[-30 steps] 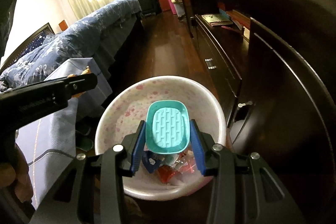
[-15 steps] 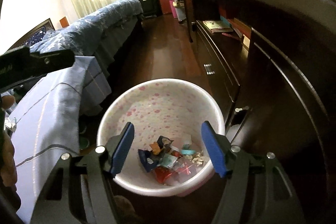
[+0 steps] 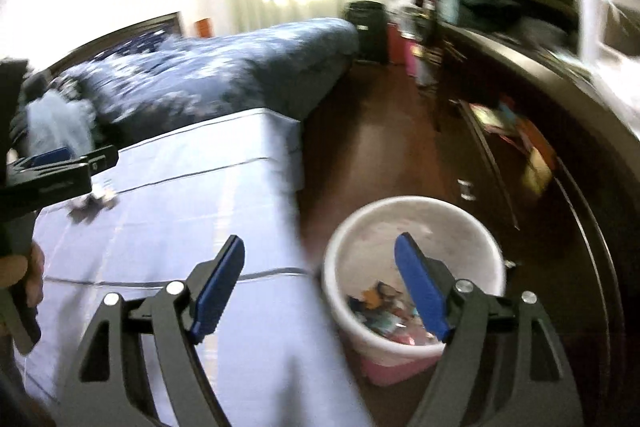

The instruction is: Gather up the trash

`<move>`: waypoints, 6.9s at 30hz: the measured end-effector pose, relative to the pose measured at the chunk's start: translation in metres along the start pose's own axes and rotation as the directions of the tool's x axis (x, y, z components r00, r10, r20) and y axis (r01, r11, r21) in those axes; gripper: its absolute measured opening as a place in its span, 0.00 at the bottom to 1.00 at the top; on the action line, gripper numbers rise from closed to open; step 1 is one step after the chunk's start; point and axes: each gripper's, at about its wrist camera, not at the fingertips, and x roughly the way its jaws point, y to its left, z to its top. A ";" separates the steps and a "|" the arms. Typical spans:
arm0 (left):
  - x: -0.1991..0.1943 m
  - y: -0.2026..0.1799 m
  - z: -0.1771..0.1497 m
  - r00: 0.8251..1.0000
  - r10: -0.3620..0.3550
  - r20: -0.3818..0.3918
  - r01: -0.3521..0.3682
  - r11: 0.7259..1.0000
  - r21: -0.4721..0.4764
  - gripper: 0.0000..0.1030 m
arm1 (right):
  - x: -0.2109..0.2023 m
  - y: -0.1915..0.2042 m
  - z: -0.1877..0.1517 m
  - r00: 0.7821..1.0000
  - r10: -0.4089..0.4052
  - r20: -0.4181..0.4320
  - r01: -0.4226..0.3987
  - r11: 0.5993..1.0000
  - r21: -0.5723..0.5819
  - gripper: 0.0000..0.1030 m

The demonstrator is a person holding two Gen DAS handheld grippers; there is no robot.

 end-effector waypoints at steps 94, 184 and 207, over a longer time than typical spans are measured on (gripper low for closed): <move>0.008 0.259 -0.046 0.997 -0.067 0.036 0.076 0.904 -0.420 0.09 | 0.175 0.298 0.055 0.924 0.172 -0.342 -0.285 0.907 -0.311 0.23; -0.015 -0.186 0.026 0.881 -0.467 -0.079 0.473 0.859 0.194 0.11 | -0.003 -0.129 -0.023 0.999 -0.014 -0.045 0.026 0.958 0.285 0.23; 0.039 -0.269 0.013 0.852 -0.481 -0.208 0.523 0.807 0.275 0.12 | 0.054 -0.172 -0.042 0.989 -0.083 -0.124 0.124 0.919 0.375 0.24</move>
